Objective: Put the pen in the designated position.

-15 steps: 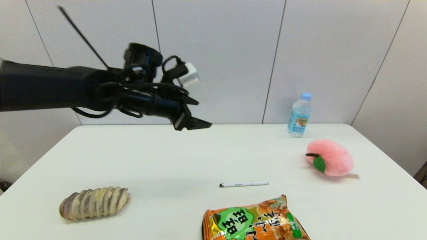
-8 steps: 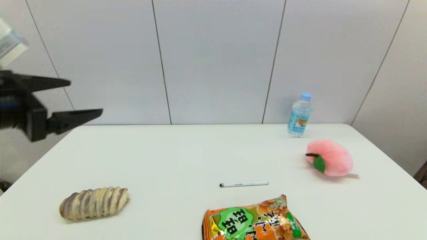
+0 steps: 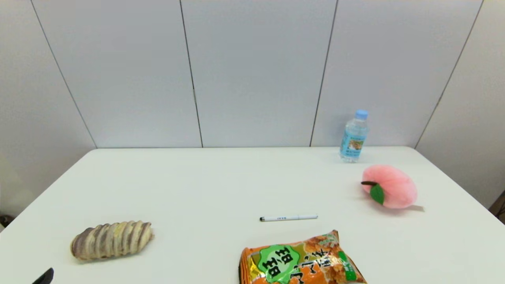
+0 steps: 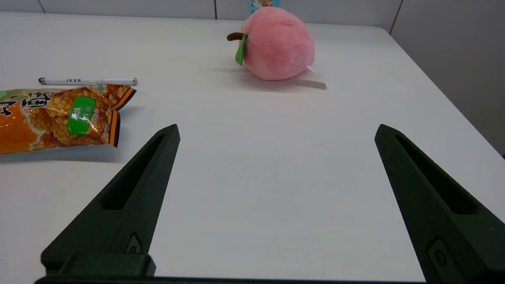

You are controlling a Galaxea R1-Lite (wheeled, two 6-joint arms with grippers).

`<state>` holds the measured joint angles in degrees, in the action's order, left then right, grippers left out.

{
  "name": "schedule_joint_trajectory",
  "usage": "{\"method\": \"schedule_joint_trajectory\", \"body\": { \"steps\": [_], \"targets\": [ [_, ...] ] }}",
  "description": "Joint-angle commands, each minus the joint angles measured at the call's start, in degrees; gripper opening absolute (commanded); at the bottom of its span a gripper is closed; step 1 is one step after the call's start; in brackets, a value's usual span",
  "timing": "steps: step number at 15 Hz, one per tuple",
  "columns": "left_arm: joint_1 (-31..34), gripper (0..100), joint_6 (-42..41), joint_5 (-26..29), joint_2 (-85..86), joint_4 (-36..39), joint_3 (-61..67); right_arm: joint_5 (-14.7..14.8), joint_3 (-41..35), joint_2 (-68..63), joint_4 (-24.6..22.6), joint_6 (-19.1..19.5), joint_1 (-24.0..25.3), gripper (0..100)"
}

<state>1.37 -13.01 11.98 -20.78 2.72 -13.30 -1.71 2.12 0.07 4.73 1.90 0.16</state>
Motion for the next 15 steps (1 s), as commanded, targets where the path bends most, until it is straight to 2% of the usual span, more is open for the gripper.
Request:
{"method": "schedule_joint_trajectory", "body": {
  "steps": [1, 4, 5, 15],
  "targets": [
    [-1.4, 100, 6.4, -5.4, 13.2, -0.5, 11.2, -0.1, 0.0, -0.1, 0.0, 0.0, 0.0, 100],
    [-1.2, 100, 8.3, -10.1, 17.8, -1.7, 13.3, -0.1, 0.0, -0.1, 0.0, 0.0, 0.0, 100],
    [-1.1, 100, 8.1, -10.4, 20.9, -3.4, 13.1, -0.1, 0.0, -0.1, 0.0, 0.0, 0.0, 100],
    [-1.1, 100, 10.9, -10.4, 21.0, -2.7, 13.3, -0.1, 0.0, -0.1, 0.0, 0.0, 0.0, 100]
  ]
}}
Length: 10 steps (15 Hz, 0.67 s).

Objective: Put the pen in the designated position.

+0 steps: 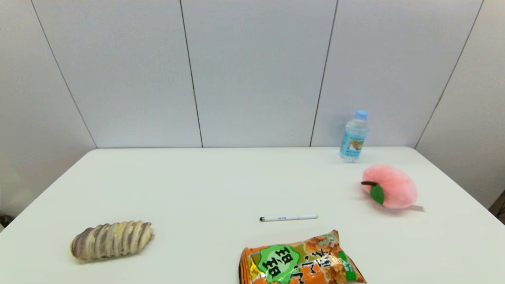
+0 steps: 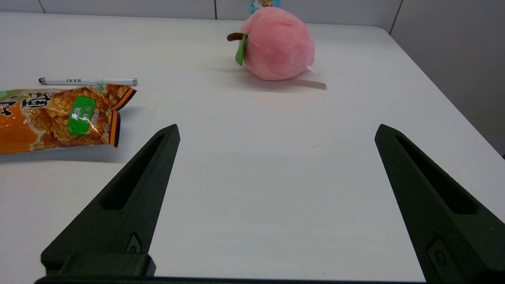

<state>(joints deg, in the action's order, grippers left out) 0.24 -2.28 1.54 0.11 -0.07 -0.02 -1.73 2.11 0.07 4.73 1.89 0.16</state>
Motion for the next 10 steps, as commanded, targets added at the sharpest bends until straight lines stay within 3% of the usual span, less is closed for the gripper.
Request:
{"method": "schedule_joint_trajectory", "body": {
  "steps": [1, 10],
  "targets": [
    [0.0, 100, 0.2, 0.0, 0.1, 0.1, 0.0, 0.0, 0.0, -0.1, 0.0, 0.0, 0.0, 100],
    [0.0, 100, 0.2, 0.0, 0.1, 0.1, 0.0, 0.1, 0.0, -0.1, 0.0, 0.2, 0.0, 100]
  ]
}}
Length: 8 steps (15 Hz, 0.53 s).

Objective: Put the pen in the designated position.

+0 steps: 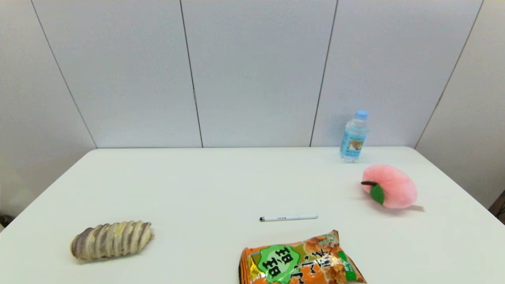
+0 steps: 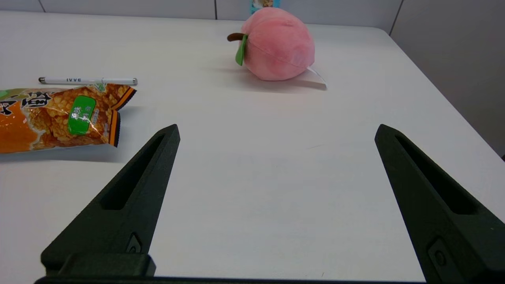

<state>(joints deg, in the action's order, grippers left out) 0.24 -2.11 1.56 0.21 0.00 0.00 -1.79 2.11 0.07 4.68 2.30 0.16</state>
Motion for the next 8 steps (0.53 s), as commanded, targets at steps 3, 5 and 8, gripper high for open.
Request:
{"method": "schedule_joint_trajectory", "body": {
  "steps": [3, 5, 8],
  "targets": [
    [0.0, 100, 0.0, 0.0, 0.0, 0.0, 0.0, 0.4, 0.0, -0.1, 0.0, -0.2, 0.0, 100],
    [0.0, 100, 0.0, 0.0, 0.0, 0.0, 0.0, 0.4, 0.0, -0.1, 0.0, -0.2, 0.0, 100],
    [0.0, 100, 0.0, 0.0, 0.0, -0.1, 0.0, 0.4, 0.0, -0.1, 0.1, -0.5, 0.0, 100]
  ]
}}
